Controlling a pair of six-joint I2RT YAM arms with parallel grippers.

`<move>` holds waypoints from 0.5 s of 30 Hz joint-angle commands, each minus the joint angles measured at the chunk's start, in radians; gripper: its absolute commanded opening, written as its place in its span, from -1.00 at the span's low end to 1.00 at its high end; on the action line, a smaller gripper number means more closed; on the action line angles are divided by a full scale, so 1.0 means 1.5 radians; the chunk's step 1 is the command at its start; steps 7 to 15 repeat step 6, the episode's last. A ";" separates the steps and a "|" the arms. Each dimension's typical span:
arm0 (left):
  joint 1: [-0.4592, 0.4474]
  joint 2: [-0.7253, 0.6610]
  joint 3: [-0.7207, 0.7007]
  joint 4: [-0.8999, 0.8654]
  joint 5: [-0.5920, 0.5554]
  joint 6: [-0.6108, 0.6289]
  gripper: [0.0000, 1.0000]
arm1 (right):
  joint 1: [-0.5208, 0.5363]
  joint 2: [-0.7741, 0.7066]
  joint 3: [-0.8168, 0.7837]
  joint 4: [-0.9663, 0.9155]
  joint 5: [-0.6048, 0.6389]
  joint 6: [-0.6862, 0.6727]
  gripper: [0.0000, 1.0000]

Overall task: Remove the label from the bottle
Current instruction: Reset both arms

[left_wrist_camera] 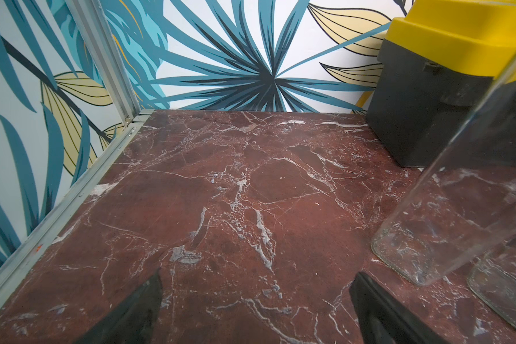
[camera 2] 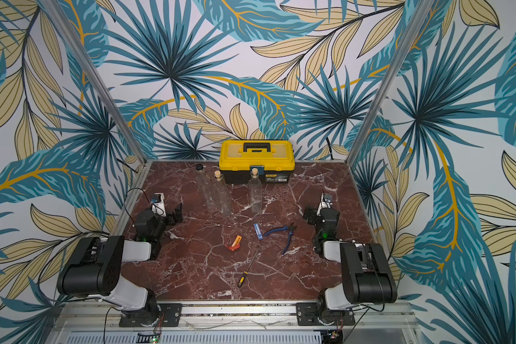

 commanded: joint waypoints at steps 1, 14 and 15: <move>-0.002 0.003 0.011 0.011 0.006 0.006 0.99 | -0.001 0.002 0.010 -0.018 -0.038 -0.015 0.99; -0.002 0.003 0.011 0.012 0.006 0.006 0.99 | -0.001 -0.003 0.005 -0.013 -0.037 -0.016 0.99; -0.002 0.003 0.011 0.012 0.006 0.006 0.99 | -0.001 -0.003 0.005 -0.013 -0.037 -0.016 0.99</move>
